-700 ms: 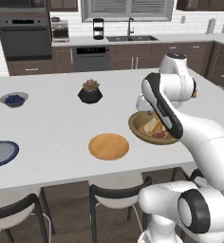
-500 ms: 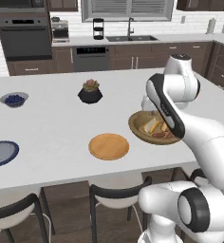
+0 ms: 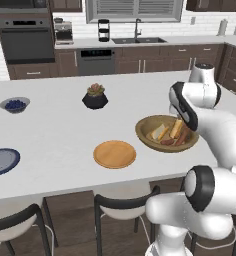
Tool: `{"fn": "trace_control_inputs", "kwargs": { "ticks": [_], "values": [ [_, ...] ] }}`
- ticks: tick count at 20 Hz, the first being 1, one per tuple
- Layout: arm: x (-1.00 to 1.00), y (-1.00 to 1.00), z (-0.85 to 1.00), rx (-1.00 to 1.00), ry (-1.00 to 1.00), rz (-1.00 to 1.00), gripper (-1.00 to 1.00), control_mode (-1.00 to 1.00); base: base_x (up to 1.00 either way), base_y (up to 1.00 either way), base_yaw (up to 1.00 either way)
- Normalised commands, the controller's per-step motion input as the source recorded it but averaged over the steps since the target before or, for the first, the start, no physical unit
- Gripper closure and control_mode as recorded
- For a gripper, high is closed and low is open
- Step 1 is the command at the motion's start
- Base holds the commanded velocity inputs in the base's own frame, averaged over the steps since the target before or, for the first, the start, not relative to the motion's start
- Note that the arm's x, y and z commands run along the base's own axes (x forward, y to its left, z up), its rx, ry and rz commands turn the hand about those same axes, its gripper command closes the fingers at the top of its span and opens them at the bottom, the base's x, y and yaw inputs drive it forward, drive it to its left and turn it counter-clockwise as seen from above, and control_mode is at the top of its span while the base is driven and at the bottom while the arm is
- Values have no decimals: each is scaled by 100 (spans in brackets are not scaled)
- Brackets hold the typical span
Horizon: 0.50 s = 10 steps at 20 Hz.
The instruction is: Place one bun and one sausage from the bowl on each plate.
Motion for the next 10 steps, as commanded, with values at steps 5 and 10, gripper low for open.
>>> {"fn": "trace_control_inputs", "kwargs": {
  "ticks": [5, 10],
  "values": [
    [76, -78, -85, -7, 0, -20, -100, -100, 0, 0, 0],
    [83, -21, -69, -1, 0, -10, -100, -100, 0, 0, 0]
  ]
}}
